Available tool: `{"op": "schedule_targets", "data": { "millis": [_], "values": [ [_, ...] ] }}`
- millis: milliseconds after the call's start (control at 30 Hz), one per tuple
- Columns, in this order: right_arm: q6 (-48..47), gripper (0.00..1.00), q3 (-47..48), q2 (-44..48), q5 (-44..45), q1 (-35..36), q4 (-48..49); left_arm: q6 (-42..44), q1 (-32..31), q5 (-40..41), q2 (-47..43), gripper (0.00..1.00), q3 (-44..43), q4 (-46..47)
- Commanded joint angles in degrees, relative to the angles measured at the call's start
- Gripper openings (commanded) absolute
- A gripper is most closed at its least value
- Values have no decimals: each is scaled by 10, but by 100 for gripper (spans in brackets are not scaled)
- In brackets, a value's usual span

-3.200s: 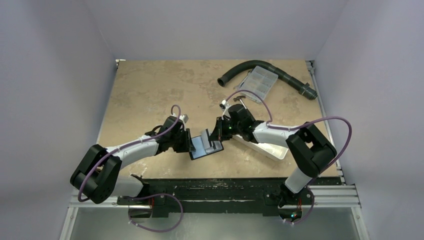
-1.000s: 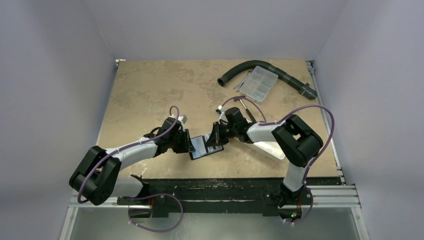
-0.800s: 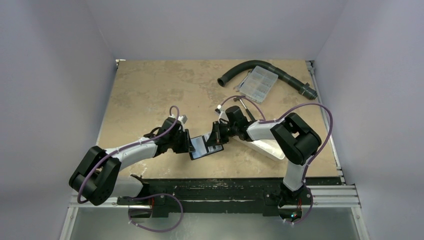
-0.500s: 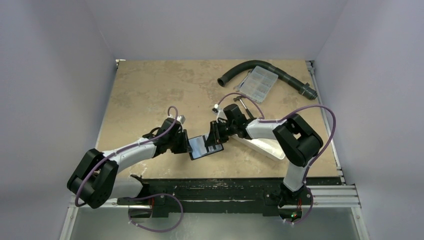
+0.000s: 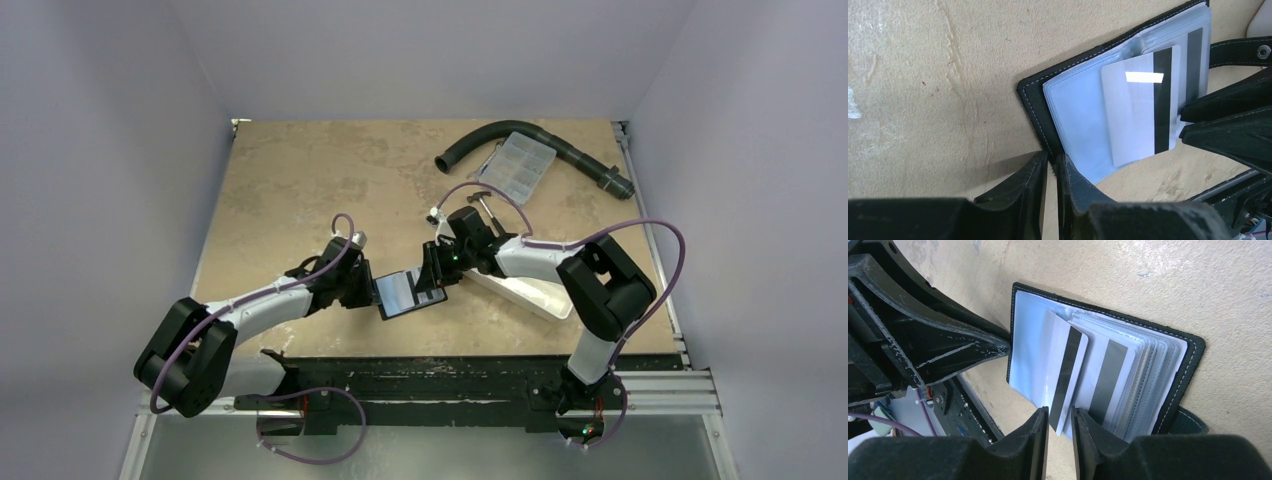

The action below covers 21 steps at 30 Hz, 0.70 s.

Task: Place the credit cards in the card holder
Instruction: Insert the credit card into the card holder.

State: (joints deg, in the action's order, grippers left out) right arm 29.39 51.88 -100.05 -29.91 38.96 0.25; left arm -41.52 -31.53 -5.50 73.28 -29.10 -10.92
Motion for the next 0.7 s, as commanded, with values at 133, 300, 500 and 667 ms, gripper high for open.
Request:
{"op": "schedule_targets", "data": {
  "millis": [133, 300, 500, 667],
  "values": [
    [-12, 21, 22, -26, 7, 10, -5, -7, 1, 0, 0, 16, 6, 12],
    [-8, 16, 43, -43, 6, 23, 7, -8, 1, -3, 1, 15, 11, 16],
    [-5, 15, 75, -68, 6, 48, 5, -9, 1, -10, 11, 15, 13, 28],
    [0, 18, 96, -92, -1, 62, 12, -12, 1, -14, 13, 15, 16, 34]
  ]
}}
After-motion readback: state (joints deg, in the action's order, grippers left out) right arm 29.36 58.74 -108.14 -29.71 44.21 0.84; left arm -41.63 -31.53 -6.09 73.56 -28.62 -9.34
